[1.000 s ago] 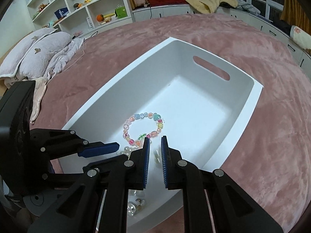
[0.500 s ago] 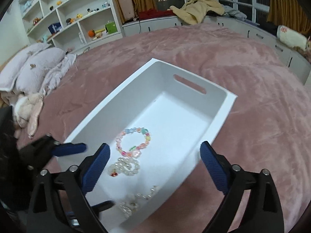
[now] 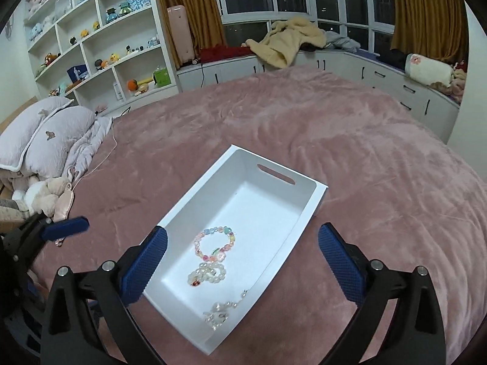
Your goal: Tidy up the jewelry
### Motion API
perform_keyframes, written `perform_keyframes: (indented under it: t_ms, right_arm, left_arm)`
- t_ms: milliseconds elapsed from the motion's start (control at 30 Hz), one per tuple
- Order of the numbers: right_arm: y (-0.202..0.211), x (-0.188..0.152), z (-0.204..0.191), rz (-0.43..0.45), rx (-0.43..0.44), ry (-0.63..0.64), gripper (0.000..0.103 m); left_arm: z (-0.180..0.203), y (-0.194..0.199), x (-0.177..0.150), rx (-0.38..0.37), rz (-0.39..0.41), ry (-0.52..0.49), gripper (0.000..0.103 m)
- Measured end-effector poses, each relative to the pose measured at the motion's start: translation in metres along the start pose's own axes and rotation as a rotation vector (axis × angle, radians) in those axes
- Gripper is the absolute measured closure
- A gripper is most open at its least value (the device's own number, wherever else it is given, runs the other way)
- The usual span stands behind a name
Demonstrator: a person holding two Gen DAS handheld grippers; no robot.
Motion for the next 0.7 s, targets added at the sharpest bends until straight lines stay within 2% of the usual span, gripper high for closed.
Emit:
perform_keyframes:
  t_ms: [100, 267, 600, 700]
  right_arm:
    - [0.015, -0.006, -0.011, -0.011, -0.033, 0.01, 0.005]
    - [0.03, -0.023, -0.022, -0.023, -0.089, 0.012, 0.005]
    - [0.053, -0.065, -0.049, -0.028, -0.15, 0.025, 0.005]
    - [0.06, -0.08, -0.054, -0.036, -0.157, 0.027, 0.005]
  left_arm:
    - [0.003, 0.024, 0.009, 0.023, 0.027, -0.016, 0.008]
    - [0.004, 0.048, 0.009, 0.051, 0.024, -0.032, 0.008]
    - [-0.035, 0.062, -0.04, 0.133, -0.03, -0.008, 0.008]
    - [-0.048, 0.058, -0.05, 0.134, -0.05, 0.013, 0.008]
Point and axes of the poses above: each gripper's, at about its wrist camera, not at the fingertips, and y roughly against the way its jaws point, z to its right, x to its top, the point moved 7 cm from there along -y, roughly the way its jaws point, and after that the axes turned 2 degrees about -x, right-handed, at the moved point
